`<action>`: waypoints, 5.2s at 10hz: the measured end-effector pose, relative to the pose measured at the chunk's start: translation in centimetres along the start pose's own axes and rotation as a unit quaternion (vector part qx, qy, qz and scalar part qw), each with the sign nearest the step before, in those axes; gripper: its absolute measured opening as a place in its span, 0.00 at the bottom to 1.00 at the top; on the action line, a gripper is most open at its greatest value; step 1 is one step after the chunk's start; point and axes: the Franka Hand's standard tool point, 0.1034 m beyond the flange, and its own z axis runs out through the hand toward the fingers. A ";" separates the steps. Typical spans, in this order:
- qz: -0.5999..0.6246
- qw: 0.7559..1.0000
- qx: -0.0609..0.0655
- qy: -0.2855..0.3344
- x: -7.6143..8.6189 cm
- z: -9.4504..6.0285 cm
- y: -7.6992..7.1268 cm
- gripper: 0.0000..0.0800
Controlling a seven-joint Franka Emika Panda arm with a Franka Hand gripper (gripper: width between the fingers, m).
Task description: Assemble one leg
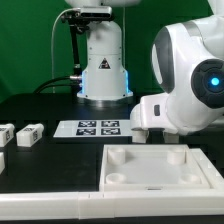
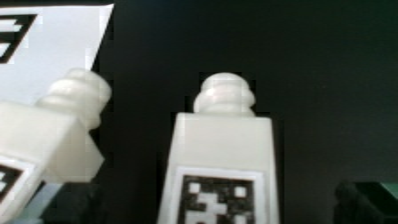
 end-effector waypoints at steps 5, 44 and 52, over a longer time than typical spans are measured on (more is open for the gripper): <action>-0.005 1.000 0.000 0.000 0.0 -0.1 0.0 0.55; -0.087 0.789 0.001 0.608 2.6 -21.4 2.4 0.36; -0.114 0.782 -0.020 0.612 6.4 -25.7 3.5 0.36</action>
Offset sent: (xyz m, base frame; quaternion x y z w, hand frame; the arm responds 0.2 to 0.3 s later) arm -0.0009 0.0016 0.0034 -0.0038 -0.0019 0.0095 0.9999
